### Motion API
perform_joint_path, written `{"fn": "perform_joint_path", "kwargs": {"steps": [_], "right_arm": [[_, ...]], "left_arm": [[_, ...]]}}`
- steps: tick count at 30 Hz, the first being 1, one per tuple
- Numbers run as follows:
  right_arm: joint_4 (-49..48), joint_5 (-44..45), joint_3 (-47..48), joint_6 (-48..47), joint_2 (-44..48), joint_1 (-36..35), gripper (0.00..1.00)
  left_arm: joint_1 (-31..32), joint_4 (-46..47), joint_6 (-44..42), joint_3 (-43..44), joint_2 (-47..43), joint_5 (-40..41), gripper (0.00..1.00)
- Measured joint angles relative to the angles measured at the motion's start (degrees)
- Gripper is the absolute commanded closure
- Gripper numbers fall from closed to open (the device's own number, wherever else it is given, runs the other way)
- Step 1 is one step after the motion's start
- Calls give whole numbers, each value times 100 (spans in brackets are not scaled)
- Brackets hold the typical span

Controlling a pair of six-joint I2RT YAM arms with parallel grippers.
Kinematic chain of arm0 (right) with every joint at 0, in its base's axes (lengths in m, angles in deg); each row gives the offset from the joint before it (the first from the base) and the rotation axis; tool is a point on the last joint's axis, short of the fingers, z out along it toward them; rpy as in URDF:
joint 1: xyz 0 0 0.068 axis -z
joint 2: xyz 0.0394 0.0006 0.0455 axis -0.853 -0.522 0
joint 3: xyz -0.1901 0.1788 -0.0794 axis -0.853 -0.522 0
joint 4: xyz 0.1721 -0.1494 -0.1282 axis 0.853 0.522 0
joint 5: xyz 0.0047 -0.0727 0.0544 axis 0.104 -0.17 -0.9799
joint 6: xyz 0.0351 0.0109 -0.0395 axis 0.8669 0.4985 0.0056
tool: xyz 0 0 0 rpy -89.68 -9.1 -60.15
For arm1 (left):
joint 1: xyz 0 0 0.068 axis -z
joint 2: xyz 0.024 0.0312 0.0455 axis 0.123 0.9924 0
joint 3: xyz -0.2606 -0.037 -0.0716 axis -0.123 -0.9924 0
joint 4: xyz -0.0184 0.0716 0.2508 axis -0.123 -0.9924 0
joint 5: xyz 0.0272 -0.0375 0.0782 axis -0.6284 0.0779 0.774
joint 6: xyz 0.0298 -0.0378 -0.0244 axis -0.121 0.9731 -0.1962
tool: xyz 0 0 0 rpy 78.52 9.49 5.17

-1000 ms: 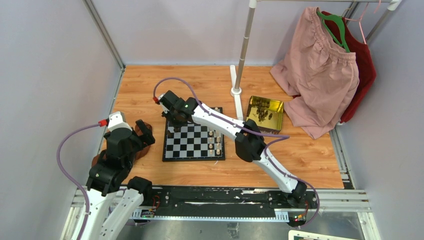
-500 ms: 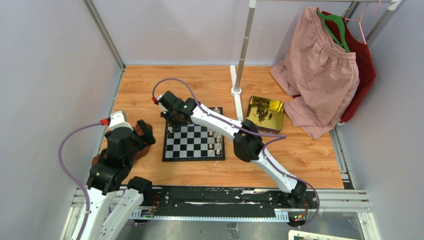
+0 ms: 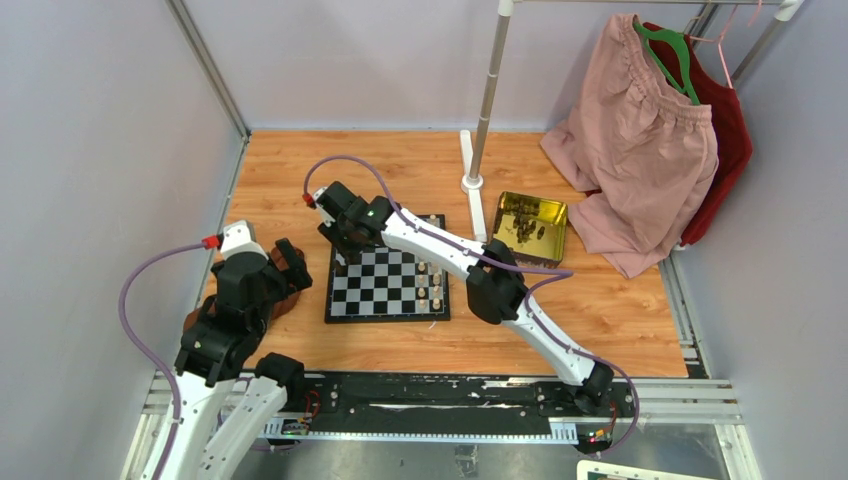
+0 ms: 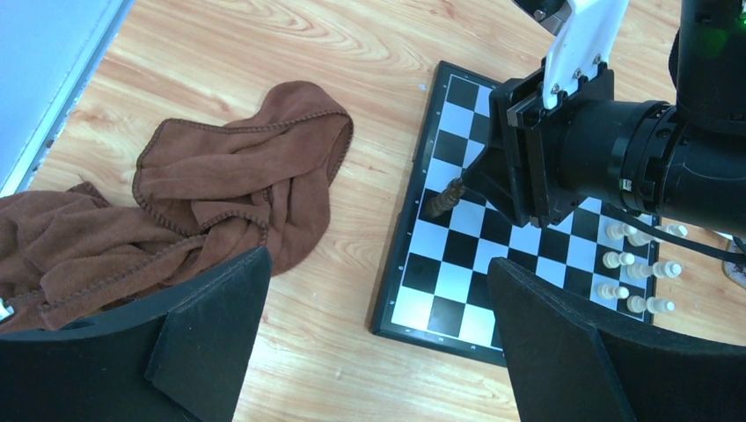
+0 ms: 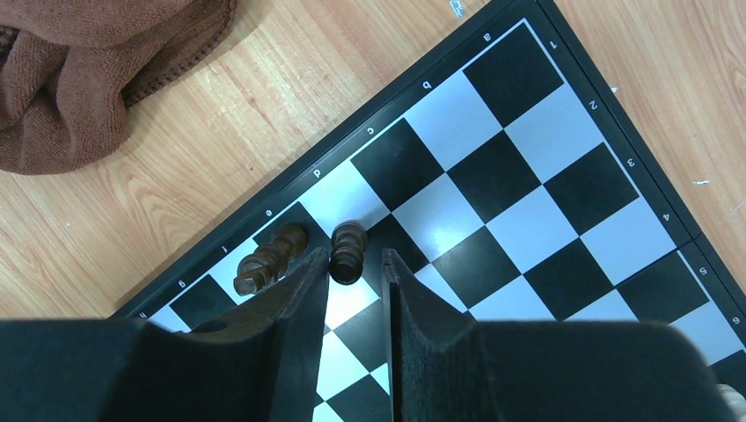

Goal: Set up the chess pieces on the board
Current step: Place the chess piece on the chessboard.

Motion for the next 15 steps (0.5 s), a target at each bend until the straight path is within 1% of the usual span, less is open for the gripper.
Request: {"fn": "perform_joint_path", "kwargs": {"steps": [9, 15], "right_arm": [[-188, -4, -249, 0, 4, 0, 67], [-367, -44, -844, -4, 203, 0, 67]], "left_arm": [[0, 2, 2, 0, 20, 0, 0], [0, 2, 4, 0, 50, 0, 0]]}}
